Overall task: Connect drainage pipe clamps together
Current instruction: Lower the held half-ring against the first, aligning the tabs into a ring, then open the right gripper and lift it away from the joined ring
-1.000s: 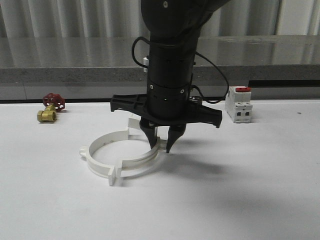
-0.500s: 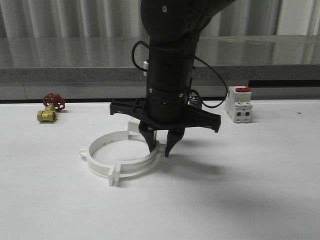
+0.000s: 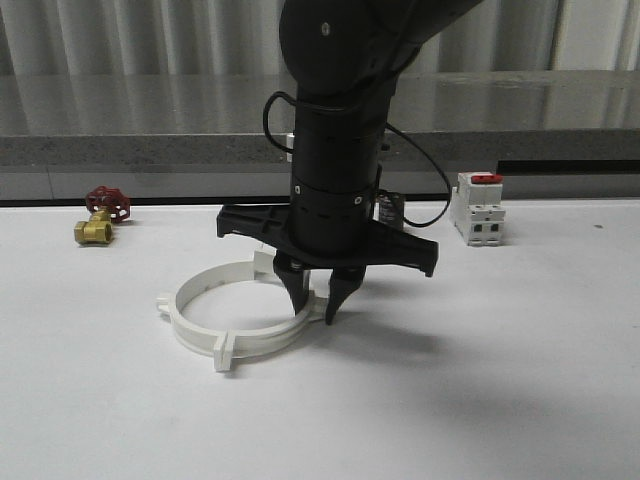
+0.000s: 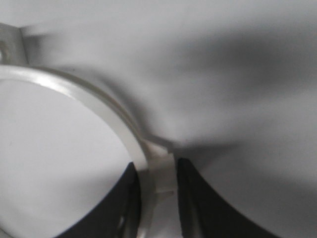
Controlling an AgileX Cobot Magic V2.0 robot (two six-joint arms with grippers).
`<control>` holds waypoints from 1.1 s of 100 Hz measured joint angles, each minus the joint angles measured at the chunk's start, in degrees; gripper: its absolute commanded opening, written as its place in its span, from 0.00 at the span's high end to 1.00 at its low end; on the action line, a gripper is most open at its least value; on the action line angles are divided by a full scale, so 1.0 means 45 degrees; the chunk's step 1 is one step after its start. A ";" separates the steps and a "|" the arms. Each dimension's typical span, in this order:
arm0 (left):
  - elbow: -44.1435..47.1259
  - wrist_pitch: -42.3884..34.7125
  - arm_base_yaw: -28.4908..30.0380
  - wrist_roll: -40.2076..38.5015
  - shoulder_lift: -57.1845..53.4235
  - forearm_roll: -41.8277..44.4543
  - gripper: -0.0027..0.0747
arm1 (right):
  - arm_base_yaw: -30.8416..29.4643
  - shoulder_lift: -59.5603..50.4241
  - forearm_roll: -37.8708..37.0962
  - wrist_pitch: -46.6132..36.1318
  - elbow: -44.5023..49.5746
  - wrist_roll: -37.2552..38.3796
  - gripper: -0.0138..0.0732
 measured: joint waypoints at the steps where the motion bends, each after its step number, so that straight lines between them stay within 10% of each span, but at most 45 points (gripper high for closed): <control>1: 0.0000 0.0000 0.0000 0.0000 0.0000 0.0000 0.99 | 0.0000 0.0000 0.0000 0.0000 0.0000 0.0000 0.82; 40: 0.0000 0.0000 0.0000 0.0000 0.0000 0.0000 0.99 | 0.0000 0.0000 0.0085 -0.0768 0.0000 -0.0050 0.31; 110: 0.0000 0.0000 0.0000 0.0000 0.0000 0.0000 0.99 | -0.0350 -0.1981 -0.0821 -0.0679 0.0023 -0.3182 0.29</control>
